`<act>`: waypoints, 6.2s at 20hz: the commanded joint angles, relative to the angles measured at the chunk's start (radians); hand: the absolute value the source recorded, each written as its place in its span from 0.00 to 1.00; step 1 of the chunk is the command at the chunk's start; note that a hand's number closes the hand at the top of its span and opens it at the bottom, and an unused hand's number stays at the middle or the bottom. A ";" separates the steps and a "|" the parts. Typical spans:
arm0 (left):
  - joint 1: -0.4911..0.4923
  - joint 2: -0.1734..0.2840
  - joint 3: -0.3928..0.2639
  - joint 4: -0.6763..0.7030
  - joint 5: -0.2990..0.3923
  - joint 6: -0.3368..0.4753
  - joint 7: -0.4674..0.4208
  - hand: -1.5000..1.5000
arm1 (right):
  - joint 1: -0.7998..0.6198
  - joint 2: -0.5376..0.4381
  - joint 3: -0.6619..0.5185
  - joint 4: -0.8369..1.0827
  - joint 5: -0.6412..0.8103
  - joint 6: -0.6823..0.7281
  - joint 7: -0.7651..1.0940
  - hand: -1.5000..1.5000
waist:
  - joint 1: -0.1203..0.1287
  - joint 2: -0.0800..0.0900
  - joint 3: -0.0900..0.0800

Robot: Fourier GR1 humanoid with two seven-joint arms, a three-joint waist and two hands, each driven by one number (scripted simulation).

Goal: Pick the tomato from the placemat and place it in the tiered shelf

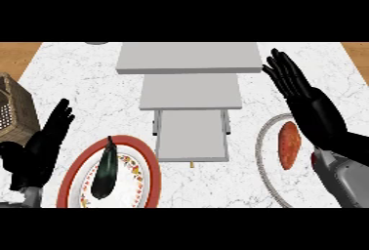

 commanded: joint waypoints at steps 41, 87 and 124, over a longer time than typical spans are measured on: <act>0.000 -0.116 0.084 0.253 0.118 -0.158 0.113 0.50 | 0.483 -0.531 -0.358 -0.018 0.136 0.132 0.536 0.00 | 0.007 0.013 -0.010; -0.029 -0.238 0.187 0.306 -0.032 -0.240 0.110 0.50 | 0.322 -0.014 -0.278 0.205 0.875 0.085 0.634 0.00 | 0.003 0.013 -0.009; -0.069 -0.254 0.206 0.285 -0.089 -0.217 0.185 0.50 | 0.027 0.476 0.649 -0.373 1.353 -0.046 1.307 1.00 | 0.004 -0.007 -0.014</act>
